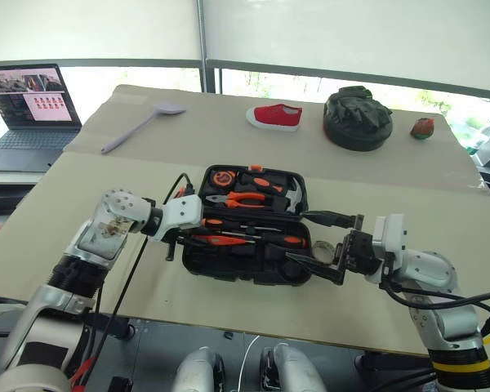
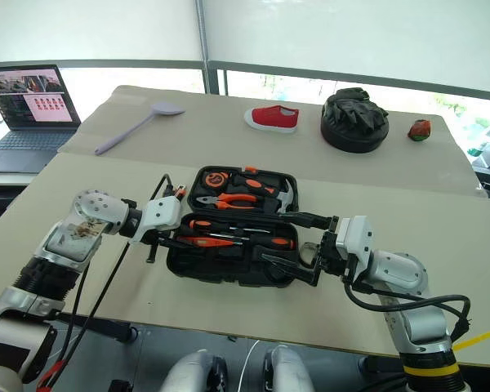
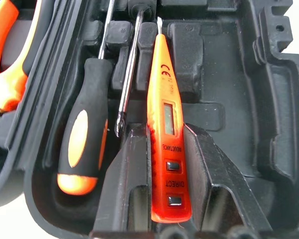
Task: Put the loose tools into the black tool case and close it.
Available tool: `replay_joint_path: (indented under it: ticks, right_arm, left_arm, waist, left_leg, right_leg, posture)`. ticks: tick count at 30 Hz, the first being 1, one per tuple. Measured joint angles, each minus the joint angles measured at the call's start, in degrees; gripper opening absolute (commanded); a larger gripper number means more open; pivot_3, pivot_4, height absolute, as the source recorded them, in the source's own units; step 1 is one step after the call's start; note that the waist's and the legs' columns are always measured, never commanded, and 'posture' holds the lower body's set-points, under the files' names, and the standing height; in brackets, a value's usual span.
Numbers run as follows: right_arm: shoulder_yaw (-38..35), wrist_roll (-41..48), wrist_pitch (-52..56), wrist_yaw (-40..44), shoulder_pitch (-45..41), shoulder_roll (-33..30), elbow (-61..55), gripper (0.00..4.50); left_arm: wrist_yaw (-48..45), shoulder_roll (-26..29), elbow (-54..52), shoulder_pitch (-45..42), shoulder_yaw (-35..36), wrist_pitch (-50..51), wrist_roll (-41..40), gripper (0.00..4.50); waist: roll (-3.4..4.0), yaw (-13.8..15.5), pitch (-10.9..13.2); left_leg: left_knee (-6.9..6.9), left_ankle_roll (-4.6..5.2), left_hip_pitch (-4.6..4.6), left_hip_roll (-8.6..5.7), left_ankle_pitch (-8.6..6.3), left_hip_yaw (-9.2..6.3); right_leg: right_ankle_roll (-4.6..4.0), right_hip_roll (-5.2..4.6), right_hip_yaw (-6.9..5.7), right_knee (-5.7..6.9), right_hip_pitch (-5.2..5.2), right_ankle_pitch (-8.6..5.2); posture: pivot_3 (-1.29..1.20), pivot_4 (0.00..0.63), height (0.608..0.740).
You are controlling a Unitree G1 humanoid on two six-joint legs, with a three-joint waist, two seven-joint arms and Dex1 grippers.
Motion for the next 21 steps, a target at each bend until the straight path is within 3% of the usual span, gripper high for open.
replay_joint_path:
  ticks: [18, 20, 21]
  right_arm:
    - [0.51, -0.44, 0.0, -1.23, 0.11, 0.8, -0.07, 4.5]
    - [0.62, -0.46, 0.0, -1.25, 0.04, 0.8, -0.06, 4.5]
    - [0.78, -0.48, 0.0, -1.24, -0.17, 0.82, -0.05, 4.5]
  left_arm:
    - [-3.92, 1.33, 1.8, -4.23, -4.47, 2.48, 4.22, 0.48]
    - [-3.79, 1.15, 2.1, -4.22, -4.05, 2.45, 4.17, 1.49]
    - [-3.69, 0.91, 2.25, -4.14, -3.8, 2.29, 4.15, 1.74]
  waist:
    - [0.02, -0.98, -0.02]
    - [0.02, -1.04, -0.02]
    - [0.02, -1.02, -0.02]
  left_leg:
    - [-0.03, -0.01, 0.15, 0.02, 0.01, 0.0]
    - [-0.02, -0.03, 0.16, 0.02, 0.02, -0.01]
    - [-0.02, -0.03, 0.16, 0.02, 0.02, 0.0]
  right_leg:
    - [0.01, 0.08, 0.09, 0.05, 0.06, -0.01]
    - [0.01, 0.08, 0.09, 0.07, 0.06, -0.02]
    - [0.01, 0.08, 0.09, 0.08, 0.07, -0.02]
  posture:
    - [0.0, 0.15, 0.74]
    - [0.0, 0.15, 0.74]
    - [0.0, 0.15, 0.74]
